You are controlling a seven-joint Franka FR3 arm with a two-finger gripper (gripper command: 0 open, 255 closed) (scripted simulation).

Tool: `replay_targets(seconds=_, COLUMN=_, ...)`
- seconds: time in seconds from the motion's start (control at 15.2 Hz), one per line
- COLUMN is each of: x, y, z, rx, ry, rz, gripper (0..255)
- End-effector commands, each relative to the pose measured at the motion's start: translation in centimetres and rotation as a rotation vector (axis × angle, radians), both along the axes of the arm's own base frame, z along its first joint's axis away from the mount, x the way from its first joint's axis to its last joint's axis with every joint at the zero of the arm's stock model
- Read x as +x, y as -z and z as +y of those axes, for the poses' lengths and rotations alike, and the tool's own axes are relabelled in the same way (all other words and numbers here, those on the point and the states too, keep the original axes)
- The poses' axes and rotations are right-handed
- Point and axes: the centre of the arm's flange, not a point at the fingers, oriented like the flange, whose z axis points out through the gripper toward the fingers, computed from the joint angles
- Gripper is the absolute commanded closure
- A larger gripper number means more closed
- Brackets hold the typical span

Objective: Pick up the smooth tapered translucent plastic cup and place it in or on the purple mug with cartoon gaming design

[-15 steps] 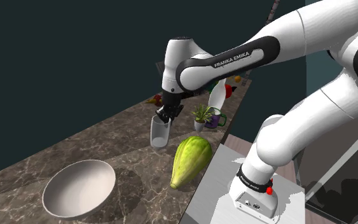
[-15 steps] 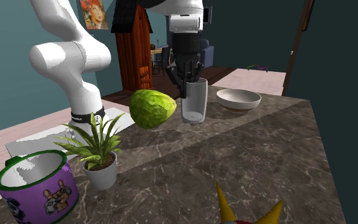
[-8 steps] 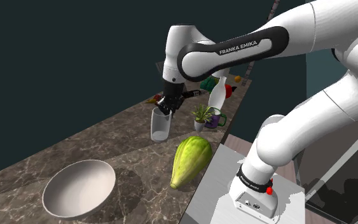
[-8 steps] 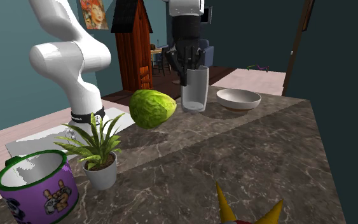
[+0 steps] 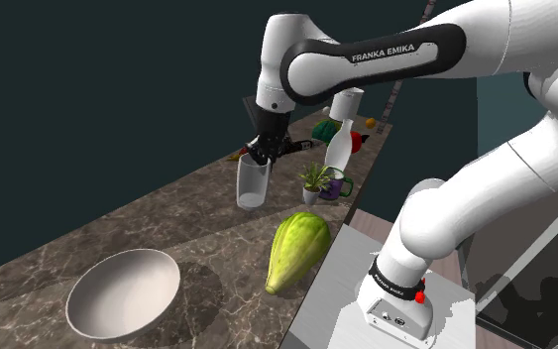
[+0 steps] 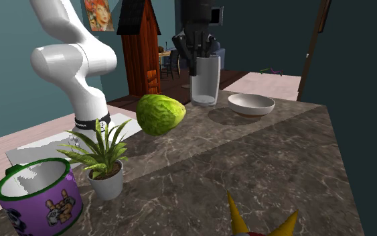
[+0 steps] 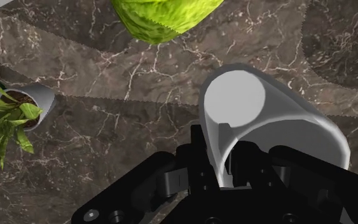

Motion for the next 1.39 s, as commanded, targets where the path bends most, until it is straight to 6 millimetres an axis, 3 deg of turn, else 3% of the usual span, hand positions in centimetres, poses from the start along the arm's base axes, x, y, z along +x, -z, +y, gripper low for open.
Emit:
replay_targets(seconds=0.0, x=0.1, y=-1.2, z=0.1, rx=0.000, ry=0.000, rz=0.000, gripper=255)
replay_targets(seconds=0.53, x=0.1, y=-5.1, z=0.1, rx=0.000, ry=0.000, rz=0.000, gripper=255)
replay_targets(seconds=1.32, x=-3.1, y=-6.7, z=-15.3, rx=0.000, ry=0.000, rz=0.000, gripper=255)
